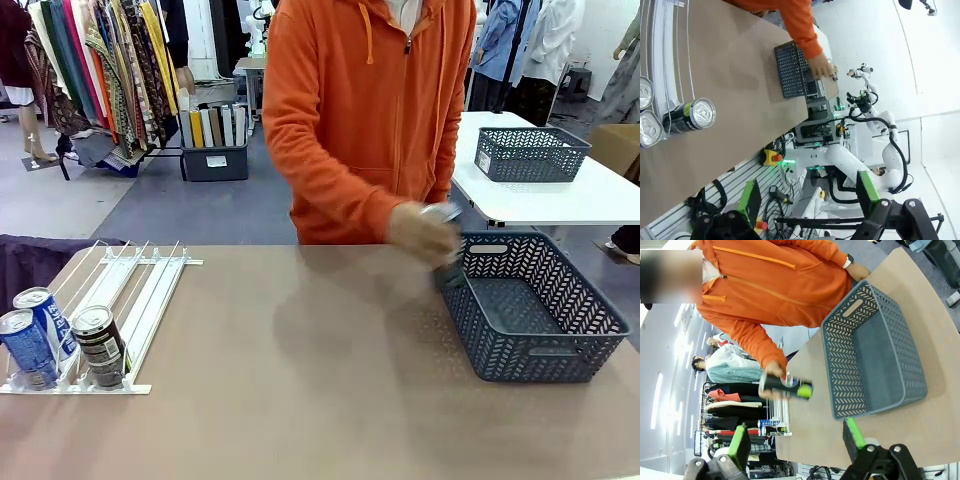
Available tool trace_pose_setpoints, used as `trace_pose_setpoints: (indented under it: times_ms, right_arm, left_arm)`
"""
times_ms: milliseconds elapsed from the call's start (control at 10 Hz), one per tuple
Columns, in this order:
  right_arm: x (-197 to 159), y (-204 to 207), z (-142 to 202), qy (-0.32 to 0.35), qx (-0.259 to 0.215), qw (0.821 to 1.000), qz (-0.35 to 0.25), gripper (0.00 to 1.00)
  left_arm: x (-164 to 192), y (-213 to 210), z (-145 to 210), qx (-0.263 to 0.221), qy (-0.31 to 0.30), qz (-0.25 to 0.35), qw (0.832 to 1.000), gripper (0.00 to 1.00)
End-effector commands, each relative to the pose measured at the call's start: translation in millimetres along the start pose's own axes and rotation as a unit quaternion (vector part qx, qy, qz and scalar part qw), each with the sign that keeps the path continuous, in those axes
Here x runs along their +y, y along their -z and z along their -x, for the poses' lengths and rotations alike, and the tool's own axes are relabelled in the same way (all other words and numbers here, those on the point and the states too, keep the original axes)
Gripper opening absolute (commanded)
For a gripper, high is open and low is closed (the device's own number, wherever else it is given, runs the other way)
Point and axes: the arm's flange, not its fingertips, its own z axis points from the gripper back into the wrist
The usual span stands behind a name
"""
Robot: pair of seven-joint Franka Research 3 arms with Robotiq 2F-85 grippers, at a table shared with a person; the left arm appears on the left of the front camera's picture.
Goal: Retrieve and store the cans from the dispenser.
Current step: Pick up one can from the Automatic Can Dispenser and place it in the middle of the table, then pick up the last remaining can from one row of the Automatic Can Dispenser and place it in the middle of the table.
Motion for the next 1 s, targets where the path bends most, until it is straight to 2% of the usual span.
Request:
trace_pose_setpoints:
  times_ms: [0, 900]
  right_arm:
    - [1.2, 1.1, -2.1, -0.012, -0.008, 1.0, -0.017, 1.0]
    - [1.2, 1.1, -2.1, -0.012, -0.008, 1.0, -0.017, 1.0]
  left_arm:
    - [-11.3, -2.8, -0.2, -0.008, 0.015, 0.01, 1.0, 1.0]
    - [-10.2, -2.4, 1.0, -0.006, 0.003, -0.001, 1.0, 1.0]
